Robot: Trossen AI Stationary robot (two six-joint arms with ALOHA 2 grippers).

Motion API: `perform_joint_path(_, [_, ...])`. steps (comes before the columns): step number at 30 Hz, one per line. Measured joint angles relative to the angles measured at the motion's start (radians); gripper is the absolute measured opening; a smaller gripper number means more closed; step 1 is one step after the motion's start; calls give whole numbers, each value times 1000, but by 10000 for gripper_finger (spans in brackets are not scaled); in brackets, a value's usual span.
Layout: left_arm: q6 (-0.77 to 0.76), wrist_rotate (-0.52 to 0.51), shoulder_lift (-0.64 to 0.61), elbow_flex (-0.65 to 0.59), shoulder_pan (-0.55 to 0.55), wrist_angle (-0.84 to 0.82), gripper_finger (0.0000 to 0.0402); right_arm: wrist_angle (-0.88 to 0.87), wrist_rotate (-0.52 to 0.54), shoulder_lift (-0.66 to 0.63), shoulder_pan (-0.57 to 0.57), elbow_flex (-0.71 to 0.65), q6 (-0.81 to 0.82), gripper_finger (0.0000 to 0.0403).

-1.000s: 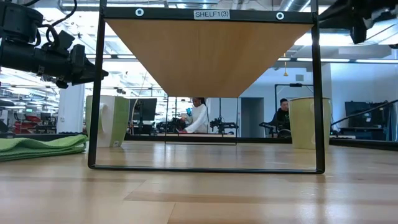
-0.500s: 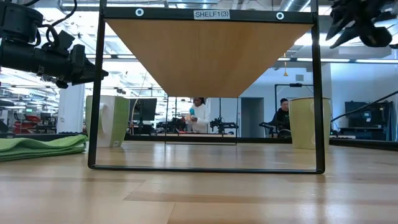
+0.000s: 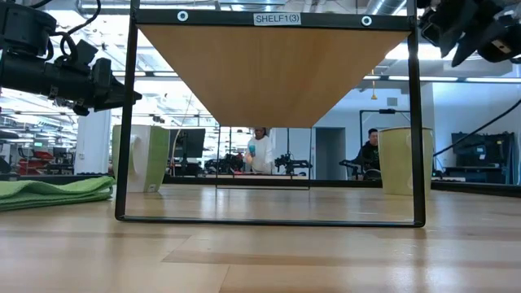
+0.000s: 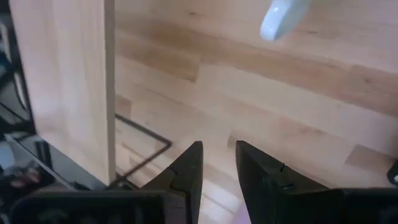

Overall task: Stack small to large cups/mugs on shelf
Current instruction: Put the light green mug on the shelf

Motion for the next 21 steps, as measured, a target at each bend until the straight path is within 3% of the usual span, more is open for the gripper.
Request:
perform_joint_path(4, [5,0,0,0,0,0,158,23,52,47,62,0,-4,118])
perform_joint_path(11, [11,0,0,0,0,0,158,52,52,152,120,0,-26,118])
perform_joint_path(21, [4,0,0,0,0,0,158,112,53,301,137,0,-19,118])
